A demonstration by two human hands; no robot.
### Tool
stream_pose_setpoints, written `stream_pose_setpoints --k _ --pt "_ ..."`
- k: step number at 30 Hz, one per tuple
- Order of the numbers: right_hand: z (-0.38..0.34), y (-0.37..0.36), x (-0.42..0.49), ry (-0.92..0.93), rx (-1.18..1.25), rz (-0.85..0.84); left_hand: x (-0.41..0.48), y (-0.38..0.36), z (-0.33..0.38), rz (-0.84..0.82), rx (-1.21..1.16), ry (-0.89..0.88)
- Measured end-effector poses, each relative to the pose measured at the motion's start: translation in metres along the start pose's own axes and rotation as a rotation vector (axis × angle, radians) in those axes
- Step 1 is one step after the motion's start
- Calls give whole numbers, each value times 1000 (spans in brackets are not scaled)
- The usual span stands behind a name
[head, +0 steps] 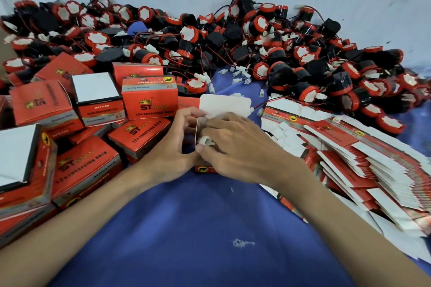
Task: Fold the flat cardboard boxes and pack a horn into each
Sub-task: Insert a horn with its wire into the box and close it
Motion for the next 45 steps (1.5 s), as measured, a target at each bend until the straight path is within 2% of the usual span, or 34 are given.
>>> stream_pose_setpoints --k 3,8,10,13,14,18,21,28,31,34,36,38,43,45 --pt "1 0 -1 -17 56 -59 -1 1 -2 29 -20 9" --pt "7 -7 -2 -21 -149 -100 -2 3 -2 51 1 15" --pt "11 -7 -2 10 -153 -44 -1 3 -2 48 8 15" --pt "17 -2 -1 -40 71 99 -2 4 -3 51 -2 38" --pt "19 -2 -1 -42 106 100 -2 4 -4 51 -3 44" --pt "21 -2 -2 109 78 -26 -2 4 -5 46 4 43" --pt "24 0 -4 83 140 -127 -2 3 -5 48 6 33" --pt "16 -7 1 -27 -8 -58 -2 3 -4 33 6 18" --pt "16 -9 -3 -3 -25 -93 -3 3 -2 19 -1 24" --pt "16 -6 -5 1 69 -174 -4 3 -1 17 -1 29" --pt "17 -7 -3 16 20 -196 -4 3 -3 20 -32 33" --pt "16 -8 -1 3 -12 -133 -4 2 -4 17 -34 36" --pt "15 -7 1 -97 143 210 -5 3 -4 36 -55 14" --pt "12 -7 3 -118 110 198 -6 1 0 53 -36 -35"
Point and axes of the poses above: each hand's wrist, its own x-axis towards the middle knuckle, its own y-axis out of the back of the hand, z = x × y, the point moved 4 cm from there along x, towards the middle knuckle, and after that the axes turned 1 degree about y, right-handed, at the moved point
